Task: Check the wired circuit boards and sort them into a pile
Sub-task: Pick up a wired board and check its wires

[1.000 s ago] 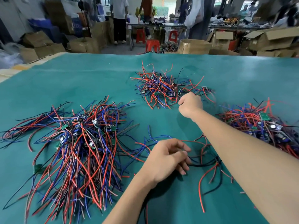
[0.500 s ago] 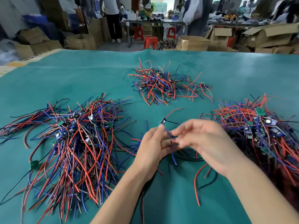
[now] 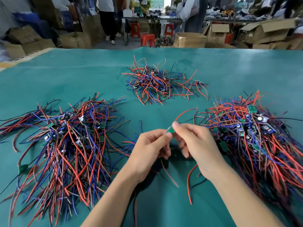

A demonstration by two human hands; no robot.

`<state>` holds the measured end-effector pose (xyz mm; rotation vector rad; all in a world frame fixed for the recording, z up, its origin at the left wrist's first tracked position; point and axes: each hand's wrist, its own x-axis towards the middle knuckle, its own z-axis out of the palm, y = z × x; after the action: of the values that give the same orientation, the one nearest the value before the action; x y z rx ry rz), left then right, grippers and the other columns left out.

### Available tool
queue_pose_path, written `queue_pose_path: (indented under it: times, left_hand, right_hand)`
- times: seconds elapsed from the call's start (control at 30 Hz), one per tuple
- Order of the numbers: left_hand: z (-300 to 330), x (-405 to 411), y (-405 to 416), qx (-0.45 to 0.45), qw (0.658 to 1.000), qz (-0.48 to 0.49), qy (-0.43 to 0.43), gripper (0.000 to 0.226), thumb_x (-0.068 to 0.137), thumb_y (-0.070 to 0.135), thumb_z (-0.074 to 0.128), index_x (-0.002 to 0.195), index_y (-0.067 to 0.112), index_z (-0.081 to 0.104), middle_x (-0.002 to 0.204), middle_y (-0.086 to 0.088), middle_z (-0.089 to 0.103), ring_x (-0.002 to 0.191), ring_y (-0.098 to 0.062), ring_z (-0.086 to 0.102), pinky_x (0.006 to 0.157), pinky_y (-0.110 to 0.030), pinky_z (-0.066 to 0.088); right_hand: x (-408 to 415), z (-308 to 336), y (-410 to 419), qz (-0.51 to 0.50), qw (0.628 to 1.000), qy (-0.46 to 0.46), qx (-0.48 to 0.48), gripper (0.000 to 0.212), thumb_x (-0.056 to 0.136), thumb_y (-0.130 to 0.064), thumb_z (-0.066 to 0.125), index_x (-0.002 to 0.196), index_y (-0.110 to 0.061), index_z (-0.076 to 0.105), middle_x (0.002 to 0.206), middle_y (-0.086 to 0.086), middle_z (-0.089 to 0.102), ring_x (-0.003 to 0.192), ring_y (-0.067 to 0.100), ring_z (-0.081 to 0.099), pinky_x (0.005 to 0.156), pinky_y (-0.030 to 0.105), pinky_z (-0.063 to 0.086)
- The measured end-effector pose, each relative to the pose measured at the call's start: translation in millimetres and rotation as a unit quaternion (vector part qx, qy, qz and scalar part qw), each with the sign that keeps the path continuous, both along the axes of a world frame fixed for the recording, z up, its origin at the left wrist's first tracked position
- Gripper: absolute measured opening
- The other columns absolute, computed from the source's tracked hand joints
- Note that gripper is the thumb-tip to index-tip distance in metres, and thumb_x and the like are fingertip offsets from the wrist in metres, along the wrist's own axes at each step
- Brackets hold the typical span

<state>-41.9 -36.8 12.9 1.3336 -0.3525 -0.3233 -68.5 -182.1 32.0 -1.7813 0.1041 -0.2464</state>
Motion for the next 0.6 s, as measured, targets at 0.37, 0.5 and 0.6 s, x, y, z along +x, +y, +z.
queue_pose_path:
  times: [0.37, 0.5, 0.6]
  left_hand:
    - [3, -7, -3, 0.082, 0.995, -0.01, -0.055, 0.017, 0.091, 0.029, 0.065, 0.091, 0.015, 0.075, 0.055, -0.004, 0.056, 0.048, -0.016, 0.053, 0.051, -0.021, 0.045]
    - [5, -3, -1, -0.006, 0.998, -0.048, 0.043, 0.041, 0.094, 0.035, 0.063, 0.099, -0.006, 0.065, 0.078, -0.016, 0.068, 0.067, -0.025, 0.068, 0.061, -0.026, 0.055]
    - [4, -4, 1, -0.016, 0.996, -0.063, 0.062, 0.033, 0.092, 0.031, 0.061, 0.093, -0.001, 0.068, 0.082, -0.017, 0.069, 0.068, -0.024, 0.068, 0.062, -0.026, 0.054]
  right_hand:
    - [1, 3, -14, -0.002, 0.991, 0.007, 0.132, 0.011, 0.081, -0.008, 0.078, 0.08, -0.018, 0.082, 0.081, 0.003, 0.076, 0.063, 0.01, 0.058, 0.051, 0.019, 0.042]
    - [0, 6, -18, 0.054, 0.983, 0.016, 0.175, 0.018, 0.071, -0.022, 0.084, 0.086, -0.012, 0.082, 0.081, 0.003, 0.074, 0.063, 0.007, 0.059, 0.051, 0.019, 0.039]
    - [0, 5, -17, 0.075, 0.98, 0.025, 0.185, 0.041, 0.059, -0.036, 0.085, 0.09, -0.01, 0.083, 0.088, 0.007, 0.075, 0.066, 0.007, 0.06, 0.052, 0.019, 0.039]
